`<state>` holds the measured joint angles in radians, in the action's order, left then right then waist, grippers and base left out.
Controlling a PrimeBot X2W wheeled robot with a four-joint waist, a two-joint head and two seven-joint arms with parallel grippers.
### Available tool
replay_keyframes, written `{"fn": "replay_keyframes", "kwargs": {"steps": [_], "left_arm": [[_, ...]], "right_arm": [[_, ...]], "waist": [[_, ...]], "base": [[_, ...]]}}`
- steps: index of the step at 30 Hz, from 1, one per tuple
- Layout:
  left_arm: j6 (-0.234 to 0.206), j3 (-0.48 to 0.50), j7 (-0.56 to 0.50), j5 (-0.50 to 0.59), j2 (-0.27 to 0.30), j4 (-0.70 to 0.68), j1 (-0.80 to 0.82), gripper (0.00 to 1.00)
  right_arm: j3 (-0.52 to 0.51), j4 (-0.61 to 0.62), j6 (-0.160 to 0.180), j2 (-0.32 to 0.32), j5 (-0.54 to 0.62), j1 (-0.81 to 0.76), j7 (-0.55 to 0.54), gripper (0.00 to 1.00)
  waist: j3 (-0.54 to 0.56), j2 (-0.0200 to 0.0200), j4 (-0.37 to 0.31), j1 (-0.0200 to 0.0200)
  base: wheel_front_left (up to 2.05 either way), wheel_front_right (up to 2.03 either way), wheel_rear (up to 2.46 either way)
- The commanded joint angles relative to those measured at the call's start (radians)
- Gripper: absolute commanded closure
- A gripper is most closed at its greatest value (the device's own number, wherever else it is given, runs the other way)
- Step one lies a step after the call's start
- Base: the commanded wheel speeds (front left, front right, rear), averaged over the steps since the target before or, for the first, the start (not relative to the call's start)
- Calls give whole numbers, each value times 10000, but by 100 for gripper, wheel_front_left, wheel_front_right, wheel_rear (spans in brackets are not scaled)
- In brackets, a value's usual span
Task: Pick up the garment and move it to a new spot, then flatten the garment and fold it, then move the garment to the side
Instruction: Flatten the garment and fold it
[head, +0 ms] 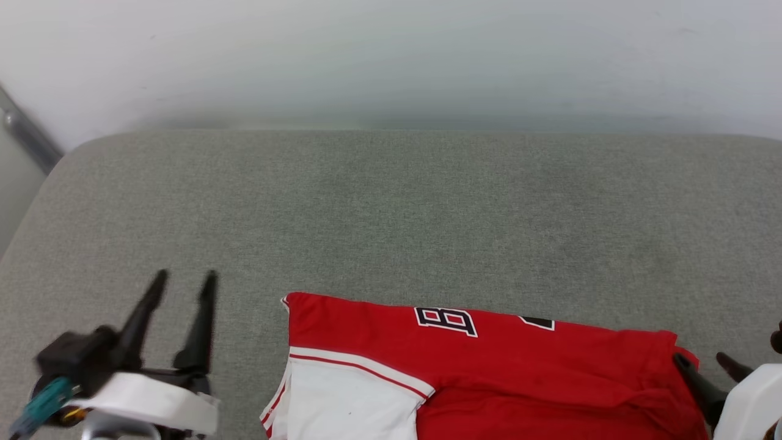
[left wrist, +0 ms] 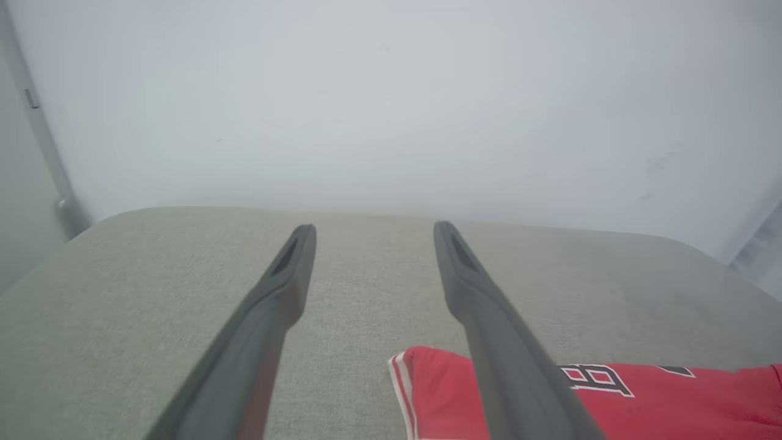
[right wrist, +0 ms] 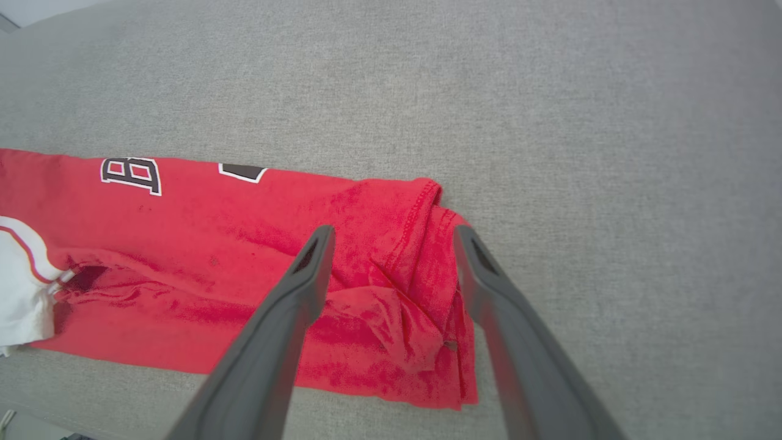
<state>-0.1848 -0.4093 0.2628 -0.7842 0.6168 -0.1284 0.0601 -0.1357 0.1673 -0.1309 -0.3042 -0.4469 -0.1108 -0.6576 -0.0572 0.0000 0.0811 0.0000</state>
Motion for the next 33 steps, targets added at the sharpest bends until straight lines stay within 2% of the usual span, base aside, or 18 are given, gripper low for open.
{"fn": "replay_keyframes", "kwargs": {"steps": [1,4,7,9,12,18,23,32,33], "left_arm": [[151,642,18,377,-375,-161,-449,0],[864,2243,20,1328,-1434,-577,-1412,0],[1682,3341,21,2084,-2381,-808,-1951,0],[2237,3837,21,2590,-2823,-802,-2145,0],[2763,4125,22,3238,-3308,-630,-2197,0],[3094,4098,22,3962,-3889,-405,-1795,0],[3146,3975,23,4061,-4030,-307,-1467,0],[3148,3753,23,4063,-3789,-173,-1349,0],[3148,3740,23,4086,-3777,-156,-1378,0]], "right_arm": [[-113,-75,4,315,5,-109,6,0],[-497,-343,6,769,3,-192,23,0],[-871,-700,4,1132,231,-180,113,0],[-1137,-1063,4,1315,435,-135,224,0],[-1467,-1616,4,1577,639,1,330,0],[-1709,-2729,4,1832,1001,258,591,0],[-1595,-3627,7,1892,1123,400,819,0],[303,-4269,-126,2474,100,377,820,0],[456,-4283,-128,2471,52,355,880,44]], "waist": [[-35,0,-13,0],[-115,0,0,0],[-214,0,82,0],[-283,0,156,0],[-400,0,267,0],[-778,0,515,0],[-1056,0,710,0],[-1108,0,875,0],[-1067,0,864,0]], "base": [[0,0,0],[0,0,0],[0,0,0],[0,0,0],[0,0,0],[0,0,0],[0,0,0],[0,0,0],[0,0,0]]}}
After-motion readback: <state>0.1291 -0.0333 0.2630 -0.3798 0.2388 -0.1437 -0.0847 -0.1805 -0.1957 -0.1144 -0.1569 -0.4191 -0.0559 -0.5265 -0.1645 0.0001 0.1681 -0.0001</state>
